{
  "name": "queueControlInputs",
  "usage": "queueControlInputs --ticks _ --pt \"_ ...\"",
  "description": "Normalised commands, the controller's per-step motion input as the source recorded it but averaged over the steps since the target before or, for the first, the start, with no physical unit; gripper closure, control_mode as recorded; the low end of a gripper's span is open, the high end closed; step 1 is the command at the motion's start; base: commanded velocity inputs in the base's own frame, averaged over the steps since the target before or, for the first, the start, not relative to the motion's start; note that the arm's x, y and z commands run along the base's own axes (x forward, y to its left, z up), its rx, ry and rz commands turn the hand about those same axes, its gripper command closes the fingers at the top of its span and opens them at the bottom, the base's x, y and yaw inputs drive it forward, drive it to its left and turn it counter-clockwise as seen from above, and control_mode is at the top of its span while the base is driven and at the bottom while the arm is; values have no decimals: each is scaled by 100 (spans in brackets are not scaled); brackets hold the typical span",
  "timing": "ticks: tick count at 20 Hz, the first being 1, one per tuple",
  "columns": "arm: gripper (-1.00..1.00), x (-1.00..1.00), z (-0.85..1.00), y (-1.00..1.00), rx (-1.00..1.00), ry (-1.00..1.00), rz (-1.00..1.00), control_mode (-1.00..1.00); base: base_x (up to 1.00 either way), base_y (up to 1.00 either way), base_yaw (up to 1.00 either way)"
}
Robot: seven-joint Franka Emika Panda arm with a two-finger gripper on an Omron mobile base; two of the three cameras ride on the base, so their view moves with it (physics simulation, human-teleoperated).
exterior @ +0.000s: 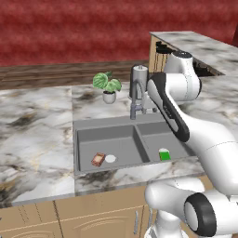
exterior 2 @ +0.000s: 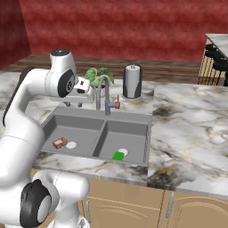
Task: Pick up the sponge and bar soap from the sink, and place them back in the cabinet, and close the cabinet door.
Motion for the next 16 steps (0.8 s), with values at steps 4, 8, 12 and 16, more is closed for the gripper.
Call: queueControlInputs --ticks 4,8,12,16 --pt "-100 0 0 17 0 0 -2 -100 0 0 0" --pt "-100 0 0 48 0 2 -10 -100 0 0 0" --pt "-100 0 0 67 0 1 -16 -100 0 0 0" --pt "-100 0 0 68 0 1 -19 -100 0 0 0"
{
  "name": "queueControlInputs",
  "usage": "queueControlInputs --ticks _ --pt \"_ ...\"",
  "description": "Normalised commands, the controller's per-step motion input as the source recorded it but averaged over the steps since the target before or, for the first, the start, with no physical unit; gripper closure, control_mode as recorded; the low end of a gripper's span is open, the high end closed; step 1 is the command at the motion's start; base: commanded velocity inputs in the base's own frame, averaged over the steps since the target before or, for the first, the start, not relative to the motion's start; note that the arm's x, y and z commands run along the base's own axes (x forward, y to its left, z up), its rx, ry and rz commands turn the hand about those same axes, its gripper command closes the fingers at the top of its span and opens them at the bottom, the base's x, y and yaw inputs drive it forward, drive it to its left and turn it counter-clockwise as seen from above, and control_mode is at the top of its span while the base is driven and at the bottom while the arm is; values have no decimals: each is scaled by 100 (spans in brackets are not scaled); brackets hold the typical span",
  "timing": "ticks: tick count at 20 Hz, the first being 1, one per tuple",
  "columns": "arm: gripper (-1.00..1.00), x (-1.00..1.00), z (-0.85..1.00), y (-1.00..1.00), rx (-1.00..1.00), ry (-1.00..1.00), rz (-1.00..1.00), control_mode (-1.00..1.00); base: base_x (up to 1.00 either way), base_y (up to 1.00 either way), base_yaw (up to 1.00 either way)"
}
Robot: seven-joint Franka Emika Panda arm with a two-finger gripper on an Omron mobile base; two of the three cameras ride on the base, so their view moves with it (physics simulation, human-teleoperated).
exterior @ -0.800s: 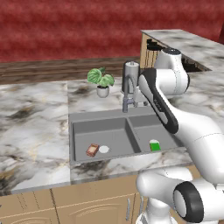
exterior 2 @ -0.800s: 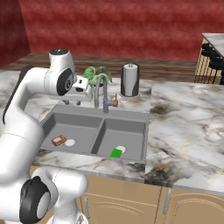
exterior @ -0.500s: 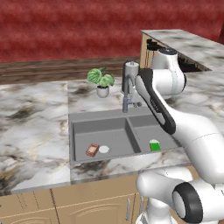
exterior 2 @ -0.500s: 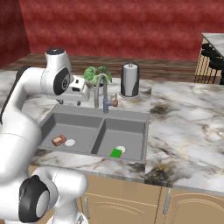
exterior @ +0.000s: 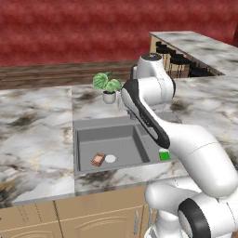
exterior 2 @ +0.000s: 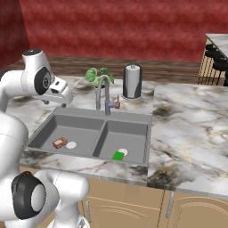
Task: Pick up the sponge and bar soap from the sink, and place them back in the cabinet, and close the cabinet door.
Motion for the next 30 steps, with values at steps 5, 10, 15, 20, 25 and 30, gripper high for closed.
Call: queueControlInputs --ticks 5,10,15,20,25,30 --pt "-100 10 0 41 5 2 -17 -100 0 0 0" --pt "-100 35 0 32 11 1 -13 -100 0 0 0" --pt "-100 46 -1 33 9 4 -13 -100 0 0 0" --pt "-100 46 -20 30 3 7 -10 -100 0 0 0" --pt "-100 37 -27 14 0 13 -4 -100 0 0 0" --pt "-100 36 -26 1 0 12 0 -100 0 0 0"
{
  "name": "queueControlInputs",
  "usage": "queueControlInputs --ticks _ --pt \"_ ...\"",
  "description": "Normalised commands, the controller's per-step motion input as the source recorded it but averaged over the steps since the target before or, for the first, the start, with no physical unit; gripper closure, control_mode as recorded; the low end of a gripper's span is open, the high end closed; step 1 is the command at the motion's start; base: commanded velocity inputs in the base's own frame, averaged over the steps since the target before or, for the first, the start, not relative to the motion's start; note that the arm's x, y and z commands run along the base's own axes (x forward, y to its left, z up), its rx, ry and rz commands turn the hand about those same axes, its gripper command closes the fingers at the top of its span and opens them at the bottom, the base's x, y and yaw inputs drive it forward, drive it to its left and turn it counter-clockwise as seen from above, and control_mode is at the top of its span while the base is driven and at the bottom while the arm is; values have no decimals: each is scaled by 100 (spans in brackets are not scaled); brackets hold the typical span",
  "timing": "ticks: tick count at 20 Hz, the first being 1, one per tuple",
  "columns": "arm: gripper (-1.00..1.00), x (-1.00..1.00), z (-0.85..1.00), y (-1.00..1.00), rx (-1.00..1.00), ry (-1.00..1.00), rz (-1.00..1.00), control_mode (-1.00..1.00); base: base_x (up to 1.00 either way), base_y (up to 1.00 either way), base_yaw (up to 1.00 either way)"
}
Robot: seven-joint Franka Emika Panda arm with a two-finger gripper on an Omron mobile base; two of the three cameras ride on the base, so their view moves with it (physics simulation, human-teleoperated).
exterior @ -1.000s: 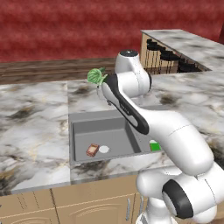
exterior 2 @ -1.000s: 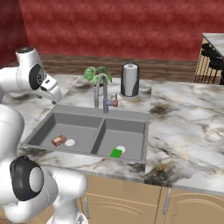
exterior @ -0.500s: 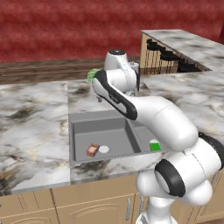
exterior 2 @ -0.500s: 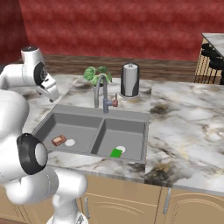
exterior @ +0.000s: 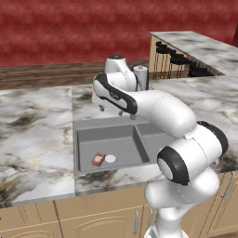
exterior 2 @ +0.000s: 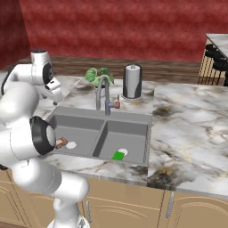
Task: Pick up the sponge and bar soap from the sink, and place them back in the cabinet, and close the cabinet door.
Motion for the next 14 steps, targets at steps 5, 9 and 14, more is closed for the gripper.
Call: queueControlInputs --ticks 5,9,14 --pt "-100 38 -23 2 0 9 0 -100 0 0 0" --pt "-100 34 -29 6 0 4 0 -100 0 0 0" --pt "-100 25 -31 16 0 0 0 -100 0 0 0"
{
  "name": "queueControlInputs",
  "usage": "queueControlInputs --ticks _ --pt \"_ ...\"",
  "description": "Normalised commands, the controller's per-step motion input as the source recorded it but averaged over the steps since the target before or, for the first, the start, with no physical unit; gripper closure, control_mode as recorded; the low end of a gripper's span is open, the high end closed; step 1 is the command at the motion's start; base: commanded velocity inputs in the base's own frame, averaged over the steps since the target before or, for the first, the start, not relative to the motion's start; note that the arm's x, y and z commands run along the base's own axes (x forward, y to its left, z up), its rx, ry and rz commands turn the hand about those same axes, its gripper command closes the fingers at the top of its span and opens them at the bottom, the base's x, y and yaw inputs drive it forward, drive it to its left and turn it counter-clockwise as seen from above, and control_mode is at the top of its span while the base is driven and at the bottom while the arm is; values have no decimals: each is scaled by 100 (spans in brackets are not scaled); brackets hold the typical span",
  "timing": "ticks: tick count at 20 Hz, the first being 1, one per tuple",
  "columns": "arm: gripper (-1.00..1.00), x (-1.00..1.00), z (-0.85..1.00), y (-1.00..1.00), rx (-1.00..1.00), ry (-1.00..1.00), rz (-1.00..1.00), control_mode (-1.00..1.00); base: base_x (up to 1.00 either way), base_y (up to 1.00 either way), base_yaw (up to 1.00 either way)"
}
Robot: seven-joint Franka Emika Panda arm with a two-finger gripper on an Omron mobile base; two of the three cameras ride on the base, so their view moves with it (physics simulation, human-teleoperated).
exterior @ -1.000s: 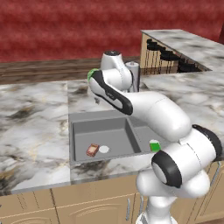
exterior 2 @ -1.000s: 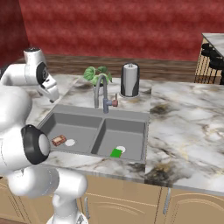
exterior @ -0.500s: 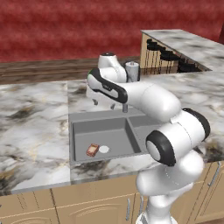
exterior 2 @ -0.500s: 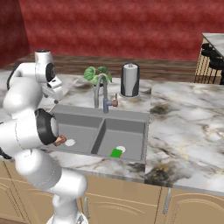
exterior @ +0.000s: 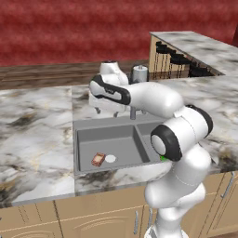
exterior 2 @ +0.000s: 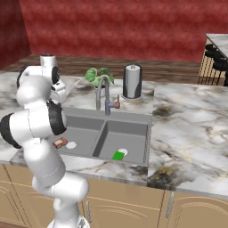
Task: Pick up the sponge and bar soap from the sink, and place them back in the cabinet, and close the cabinet door.
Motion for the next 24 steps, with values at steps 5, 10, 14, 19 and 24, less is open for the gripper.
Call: queueControlInputs --ticks 5,10,14,19,24 --pt "-100 25 -33 16 0 0 0 -100 0 0 0" --pt "-100 15 -37 4 0 -1 -1 -100 0 0 0" --pt "-100 8 -39 5 0 -1 -1 -100 0 0 0" --pt "-100 9 -40 11 0 -1 -3 -100 0 0 0" --pt "-100 6 -32 14 0 -1 -6 -100 0 0 0"
